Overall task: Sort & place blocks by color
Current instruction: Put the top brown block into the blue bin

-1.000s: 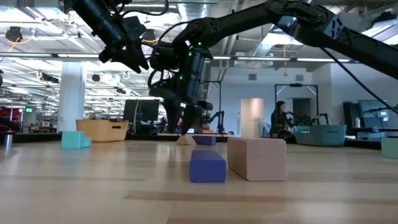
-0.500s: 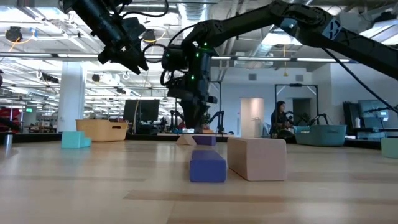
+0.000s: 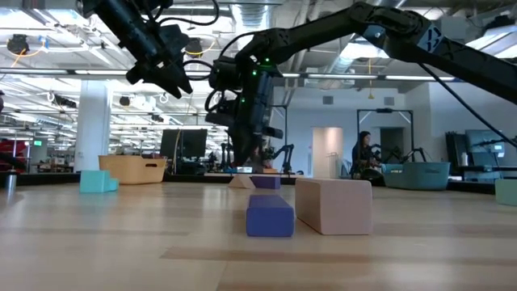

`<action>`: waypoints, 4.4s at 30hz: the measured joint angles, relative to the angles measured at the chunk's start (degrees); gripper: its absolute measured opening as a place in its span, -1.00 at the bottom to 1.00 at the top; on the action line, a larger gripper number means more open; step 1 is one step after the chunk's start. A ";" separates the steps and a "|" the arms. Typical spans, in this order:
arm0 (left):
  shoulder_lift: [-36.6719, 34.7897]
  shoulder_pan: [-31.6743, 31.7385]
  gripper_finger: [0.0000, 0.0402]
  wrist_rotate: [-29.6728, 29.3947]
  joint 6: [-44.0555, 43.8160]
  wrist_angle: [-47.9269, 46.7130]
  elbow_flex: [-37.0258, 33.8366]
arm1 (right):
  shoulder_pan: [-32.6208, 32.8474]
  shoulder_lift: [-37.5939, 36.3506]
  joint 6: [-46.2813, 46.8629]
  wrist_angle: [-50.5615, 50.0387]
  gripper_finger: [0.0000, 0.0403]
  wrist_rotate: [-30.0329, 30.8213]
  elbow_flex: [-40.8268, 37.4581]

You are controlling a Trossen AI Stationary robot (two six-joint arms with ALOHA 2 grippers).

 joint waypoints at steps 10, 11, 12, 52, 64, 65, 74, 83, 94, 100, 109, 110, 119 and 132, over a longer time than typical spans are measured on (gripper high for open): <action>0.00 2.40 -0.05 0.48 1.29 0.40 0.00 | -0.76 0.66 1.59 1.60 -0.96 1.02 -1.12; 0.00 2.53 -0.05 0.96 1.30 0.42 0.00 | -0.58 0.66 1.03 1.31 -0.97 1.19 -1.14; 0.00 2.61 -0.05 1.42 1.30 0.42 0.00 | -0.44 0.66 0.71 0.94 -0.98 1.15 -1.14; -4.22 0.81 -0.05 6.74 4.75 -1.06 -0.07 | 13.18 -2.42 -5.84 -9.37 0.16 -4.70 -0.92; -6.43 0.84 -0.05 11.94 12.82 -1.05 -0.09 | 14.30 -2.34 9.78 -7.56 0.34 -3.53 -2.77; -6.43 0.84 -0.05 12.14 13.32 -1.03 -0.09 | 14.32 -2.34 10.60 -7.55 0.34 -3.57 -3.33; -6.30 0.78 -0.05 13.01 18.44 -1.43 -0.11 | 15.31 -2.40 12.49 -3.20 0.34 -4.29 -8.62; -8.01 0.85 -0.05 18.26 21.13 3.23 1.81 | 15.52 -2.77 12.88 -2.94 0.30 -5.12 -8.66; -5.03 0.84 -0.05 33.01 30.59 -4.22 3.25 | 13.96 -6.68 13.65 -0.03 0.18 -0.19 -7.47; -4.72 0.85 -0.05 31.84 30.42 -3.81 3.17 | 12.24 -9.18 10.90 2.16 0.21 -0.99 -7.20; -4.83 0.84 -0.05 29.04 31.09 -5.18 3.03 | 12.14 -11.38 11.00 4.79 0.22 -2.02 -7.13; -4.83 0.84 -0.05 27.33 31.11 -5.40 3.01 | 12.14 -11.38 11.13 4.07 0.22 -1.76 -7.13; -5.75 7.68 -0.05 5.49 26.02 -16.18 2.93 | 13.82 -12.84 11.98 3.78 0.22 -0.10 -9.56; -7.23 12.47 -0.05 9.39 21.65 -15.77 2.86 | 16.37 -12.58 16.94 4.87 0.22 -0.18 -21.11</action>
